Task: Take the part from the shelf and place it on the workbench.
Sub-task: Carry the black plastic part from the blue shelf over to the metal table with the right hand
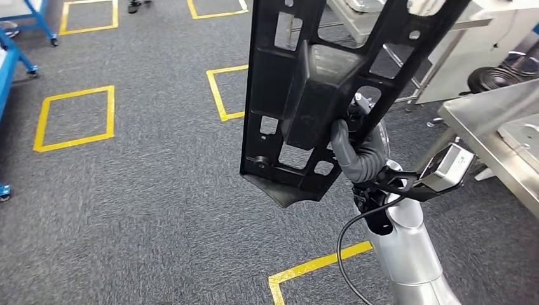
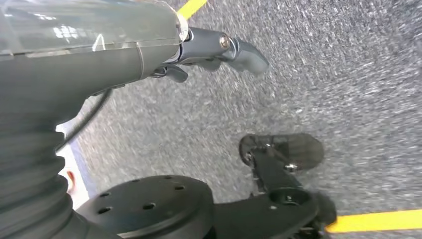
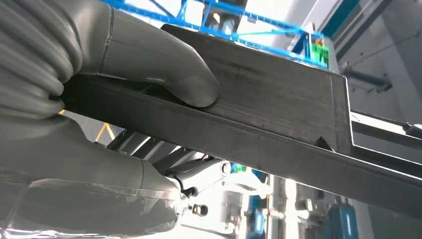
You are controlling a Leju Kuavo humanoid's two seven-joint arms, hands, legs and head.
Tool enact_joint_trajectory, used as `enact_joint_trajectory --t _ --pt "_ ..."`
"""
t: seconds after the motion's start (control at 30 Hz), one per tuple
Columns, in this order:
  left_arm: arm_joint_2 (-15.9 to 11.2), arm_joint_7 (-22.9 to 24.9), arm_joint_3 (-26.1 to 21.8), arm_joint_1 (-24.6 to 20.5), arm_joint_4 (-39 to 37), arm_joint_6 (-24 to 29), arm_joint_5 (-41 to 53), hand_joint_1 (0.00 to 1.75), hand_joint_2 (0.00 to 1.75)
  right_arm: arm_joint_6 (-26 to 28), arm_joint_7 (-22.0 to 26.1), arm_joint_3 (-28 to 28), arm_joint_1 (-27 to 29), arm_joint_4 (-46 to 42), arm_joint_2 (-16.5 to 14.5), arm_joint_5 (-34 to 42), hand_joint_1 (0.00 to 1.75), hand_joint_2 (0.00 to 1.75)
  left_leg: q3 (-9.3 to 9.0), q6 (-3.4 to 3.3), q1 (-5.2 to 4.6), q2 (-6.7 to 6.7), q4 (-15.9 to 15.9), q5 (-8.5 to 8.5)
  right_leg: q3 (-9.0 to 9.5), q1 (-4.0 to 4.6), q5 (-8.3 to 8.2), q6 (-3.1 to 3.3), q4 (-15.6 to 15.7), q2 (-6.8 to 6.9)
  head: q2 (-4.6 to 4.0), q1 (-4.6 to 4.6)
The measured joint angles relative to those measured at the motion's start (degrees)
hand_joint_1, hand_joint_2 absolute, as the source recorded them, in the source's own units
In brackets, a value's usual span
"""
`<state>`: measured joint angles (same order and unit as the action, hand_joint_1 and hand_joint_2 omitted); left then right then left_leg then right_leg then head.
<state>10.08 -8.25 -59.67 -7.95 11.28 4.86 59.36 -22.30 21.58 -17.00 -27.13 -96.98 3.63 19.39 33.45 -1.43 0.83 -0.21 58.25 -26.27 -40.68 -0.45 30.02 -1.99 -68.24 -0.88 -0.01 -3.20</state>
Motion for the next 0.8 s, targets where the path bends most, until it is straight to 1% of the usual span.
enact_joint_trajectory --t 0.03,0.07,0.1,0.13,0.17,0.2,0.23,0.27,0.3,0.33,0.37,0.4,0.43,0.47,0.5,0.53,0.57,0.6,0.63,0.67,0.7,0.73,0.77,0.8 --pt "0.0 0.09 -0.01 0.19 0.0 0.02 0.0 0.0 1.75 -0.03 0.02 0.0 0.0 0.22 0.0 0.01 1.75 1.75 0.0 -0.08 -0.06 0.8 0.01 -0.08 -1.71 -0.11 1.26 -0.15 -3.4 0.37 0.0 0.01" --pt "0.0 0.15 -0.01 0.32 0.0 0.04 0.01 0.0 1.75 -0.05 0.04 0.0 0.02 0.44 0.01 0.02 1.75 1.75 -0.02 -0.12 -0.11 1.59 0.02 -0.17 -2.72 -0.21 1.6 -0.23 -5.37 0.5 0.01 0.01" --pt "0.0 0.2 -0.02 0.38 0.0 0.04 0.02 0.0 1.75 -0.09 0.04 0.0 0.02 0.67 0.05 0.02 1.75 1.75 -0.08 -0.12 -0.14 2.35 0.03 -0.26 -2.68 -0.26 0.9 -0.24 -5.27 0.61 0.01 0.01" --pt "0.01 0.22 -0.02 0.39 0.0 0.04 0.04 0.0 1.75 -0.13 0.04 0.0 0.01 0.86 0.12 0.02 1.75 1.75 -0.19 -0.08 -0.17 3.04 0.03 -0.38 -1.52 -0.28 -0.68 -0.17 -3.04 0.83 0.01 0.01" --pt "0.04 0.22 -0.02 0.36 0.0 0.01 0.09 0.0 1.75 -0.17 0.04 0.0 -0.05 1.02 0.18 0.02 1.75 1.75 -0.38 0.01 -0.21 3.67 0.03 -0.52 0.57 -0.21 -2.71 0.03 0.83 1.45 0.01 0.01" --pt "0.08 0.21 -0.02 0.31 0.0 -0.03 0.13 0.0 1.75 -0.23 0.05 0.0 -0.15 1.13 0.24 0.02 1.75 1.75 -0.58 0.14 -0.29 4.27 -0.02 -0.66 2.66 0.07 -4.04 0.31 4.75 2.67 0.01 0.01" --pt "0.12 0.21 -0.01 0.25 0.0 -0.06 0.15 0.0 1.75 -0.3 0.07 0.0 -0.32 1.2 0.25 0.02 1.75 1.75 -0.75 0.33 -0.42 4.83 -0.04 -0.82 4.21 0.4 -4.89 0.68 7.78 3.66 0.01 0.01" --pt "0.15 0.2 -0.01 0.18 0.0 -0.09 0.17 0.0 1.75 -0.39 0.1 0.0 -0.53 1.26 0.26 0.02 1.75 1.75 -0.9 0.56 -0.54 5.42 -0.08 -0.95 5.06 0.74 -5.16 1.07 9.53 4.32 0.01 0.0" --pt "0.16 0.2 -0.01 0.13 0.0 -0.11 0.17 0.0 1.75 -0.47 0.13 0.01 -0.74 1.28 0.27 0.02 1.75 1.75 -1.05 0.83 -0.63 6.01 -0.17 -1.05 5.17 1.04 -4.92 1.41 10.02 4.41 0.01 0.0" --pt "0.16 0.2 -0.01 0.06 0.0 -0.13 0.18 0.0 1.75 -0.54 0.15 0.02 -0.91 1.31 0.28 0.03 1.75 1.75 -1.29 1.15 -0.69 6.65 -0.25 -1.18 5.18 1.12 -5.06 1.75 10.22 3.65 0.01 -0.01" --pt "0.16 0.2 -0.02 0.0 0.0 -0.15 0.19 0.0 1.75 -0.6 0.17 0.02 -0.96 1.31 0.29 0.04 1.75 1.75 -1.5 1.5 -0.63 6.74 -0.26 -1.38 5.37 0.92 -5.17 2.05 10.46 2.96 0.01 0.0" --pt "0.16 0.2 -0.02 -0.04 0.0 -0.17 0.19 0.0 1.75 -0.65 0.19 0.02 -1.04 1.31 0.31 0.07 1.75 1.75 -1.56 1.81 -0.54 5.87 0.17 -1.85 5.64 0.7 -5.29 2.33 10.8 2.3 0.01 0.01" --pt "0.16 0.21 -0.02 -0.05 0.0 -0.17 0.2 0.0 1.75 -0.67 0.19 0.02 -1.11 1.31 0.28 0.11 1.75 1.75 -1.01 2.05 -0.45 4.46 1.77 -2.92 5.93 0.46 -5.44 2.65 11.14 1.66 0.01 0.0" --pt "0.15 0.23 -0.02 0.05 0.0 -0.15 0.2 0.0 1.75 -0.68 0.2 0.01 -1.17 1.31 0.25 0.17 1.75 1.75 0.25 2.22 -0.33 2.73 4.56 -4.46 6.15 0.24 -5.53 2.89 11.34 1.09 0.01 0.0" --pt "0.15 0.26 -0.02 0.24 0.0 -0.12 0.19 0.0 1.75 -0.68 0.17 0.01 -1.27 1.34 0.21 0.24 1.75 1.75 2.12 2.31 -0.27 1.4 8.41 -6.26 6.21 0.25 -5.51 3.07 11.38 0.43 0.01 -0.01" --pt "0.15 0.31 -0.04 0.51 0.0 -0.07 0.19 0.0 1.75 -0.66 0.12 0.0 -1.29 1.39 0.16 0.31 1.75 1.75 4.18 2.4 -0.25 0.86 12.39 -7.83 6.22 0.27 -5.49 3.2 11.34 -0.3 0.01 -0.01" --pt "0.15 0.34 -0.09 0.76 0.0 -0.02 0.13 0.0 1.75 -0.65 0.07 0.0 -1.26 1.47 0.15 0.39 1.75 1.75 5.72 2.49 -0.23 0.7 15.13 -8.47 6.23 0.27 -5.44 3.23 11.29 -1.09 0.01 -0.01" --pt "0.15 0.36 -0.15 0.91 0.0 0.03 0.09 0.0 1.75 -0.66 -0.01 0.0 -1.25 1.56 0.15 0.47 1.75 1.75 6.43 2.55 -0.19 0.67 16.02 -8.03 6.25 0.25 -5.39 3.21 11.2 -1.92 0.01 -0.01" --pt "0.15 0.36 -0.22 0.98 0.0 0.1 0.05 0.0 1.75 -0.67 -0.07 0.0 -1.25 1.65 0.15 0.57 1.75 1.75 6.03 2.58 -0.12 0.58 14.61 -6.49 6.29 0.21 -5.33 3.11 11.07 -2.75 0.01 -0.01" --pt "0.15 0.35 -0.3 0.99 0.0 0.15 0.01 0.0 1.75 -0.69 -0.11 0.0 -1.27 1.71 0.15 0.68 1.75 1.75 4.75 2.58 0.04 -0.04 11.33 -4.23 6.32 0.15 -5.2 2.93 10.88 -3.56 0.01 -0.01" --pt "0.15 0.33 -0.36 1.02 0.0 0.2 0.02 0.0 1.75 -0.72 -0.14 0.0 -1.32 1.74 0.15 0.77 1.75 1.75 3.2 2.54 0.23 -1.43 7.53 -2.25 6.25 0.13 -5.03 2.68 10.59 -4.31 0.01 -0.01" --pt "0.15 0.3 -0.4 1.09 0.0 0.24 0.03 0.0 1.75 -0.74 -0.15 -0.01 -1.37 1.76 0.15 0.84 1.75 1.75 1.78 2.43 0.43 -2.71 4.16 -0.96 6.04 0.12 -4.84 2.37 10.2 -5.09 0.0 0.0" --pt "0.14 0.27 -0.42 1.18 0.0 0.25 0.06 0.0 1.75 -0.77 -0.15 -0.02 -1.4 1.77 0.15 0.87 1.75 1.75 0.86 2.28 0.55 -3.79 1.97 -0.37 5.75 0.08 -4.74 2.01 9.91 -5.75 0.0 0.01" --pt "0.14 0.24 -0.44 1.24 0.0 0.28 0.1 0.0 1.75 -0.78 -0.15 -0.04 -1.41 1.77 0.16 0.9 1.75 1.75 0.49 2.03 0.52 -4.23 1.12 -0.48 5.45 0.0 -4.74 1.65 9.75 -6.37 0.0 0.01"
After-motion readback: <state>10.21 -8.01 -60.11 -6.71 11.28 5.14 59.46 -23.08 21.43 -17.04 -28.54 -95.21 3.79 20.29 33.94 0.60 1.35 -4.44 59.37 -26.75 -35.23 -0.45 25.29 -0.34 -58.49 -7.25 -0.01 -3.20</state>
